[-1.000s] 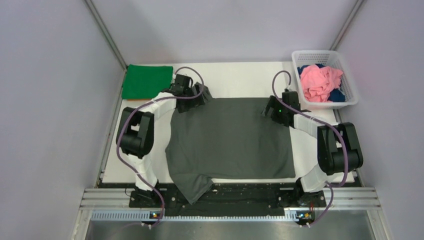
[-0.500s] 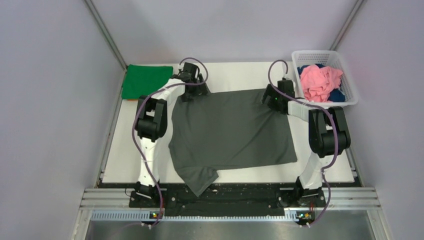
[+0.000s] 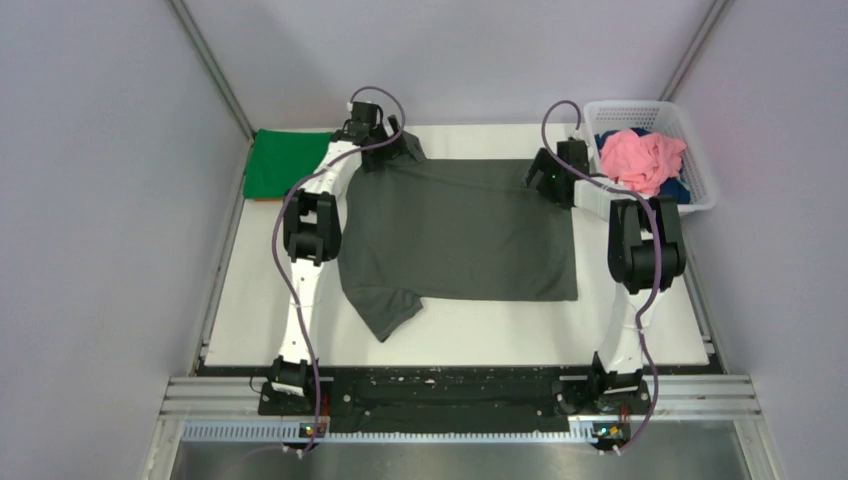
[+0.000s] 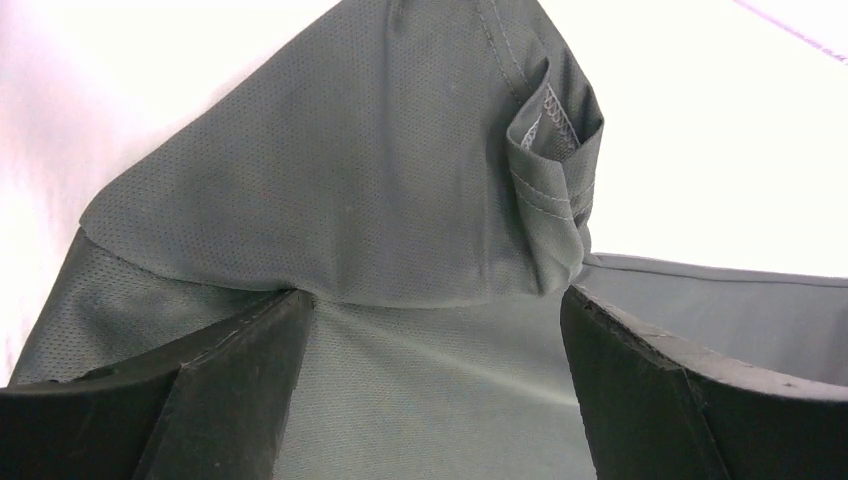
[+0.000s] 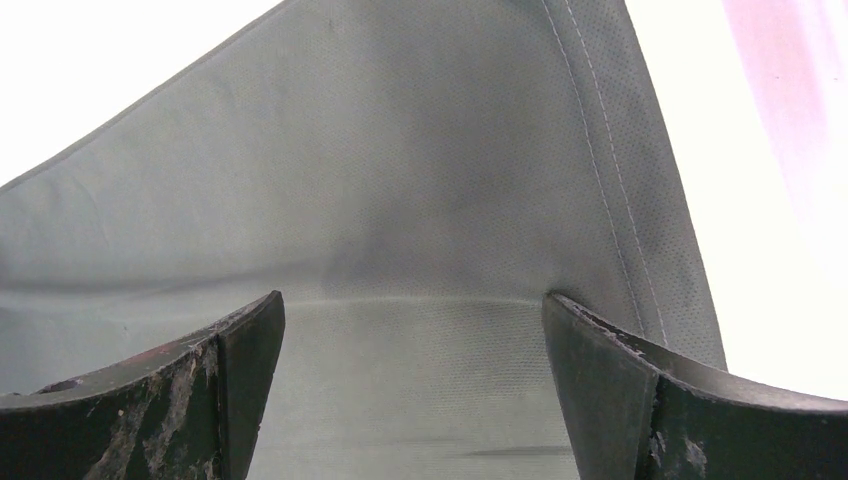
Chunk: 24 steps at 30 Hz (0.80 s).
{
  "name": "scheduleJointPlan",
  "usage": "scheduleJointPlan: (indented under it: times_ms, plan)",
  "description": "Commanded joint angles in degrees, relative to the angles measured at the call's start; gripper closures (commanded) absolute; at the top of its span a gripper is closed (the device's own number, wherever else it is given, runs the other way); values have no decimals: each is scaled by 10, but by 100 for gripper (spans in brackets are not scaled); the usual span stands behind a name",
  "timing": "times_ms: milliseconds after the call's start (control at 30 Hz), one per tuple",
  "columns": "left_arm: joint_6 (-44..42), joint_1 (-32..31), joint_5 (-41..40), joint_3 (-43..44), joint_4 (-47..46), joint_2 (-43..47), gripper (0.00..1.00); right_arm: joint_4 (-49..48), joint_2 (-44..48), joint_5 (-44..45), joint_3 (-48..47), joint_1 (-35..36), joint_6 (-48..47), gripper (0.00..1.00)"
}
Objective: Fold and stack the t-shirts
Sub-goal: Flatten out the tshirt
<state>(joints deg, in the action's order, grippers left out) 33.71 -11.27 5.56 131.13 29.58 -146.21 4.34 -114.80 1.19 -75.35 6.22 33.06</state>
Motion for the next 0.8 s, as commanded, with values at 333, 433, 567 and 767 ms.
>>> scheduleJointPlan:
  times_ms: [333, 433, 567, 767]
  plan:
    - [-34, -87, -113, -374, 4, 423, 1, 108, 364, 36, 221, -10, -37, 1]
    - [-6, -141, -171, -549, -23, 549, 1, 110, 468, 52, 316, -12, -23, 1]
    - [53, -197, -210, -713, 12, 658, 1, 112, 569, 80, 400, -14, 23, 1]
    - [156, -267, -241, -880, 90, 784, 10, 108, 622, 60, 434, -15, 27, 1]
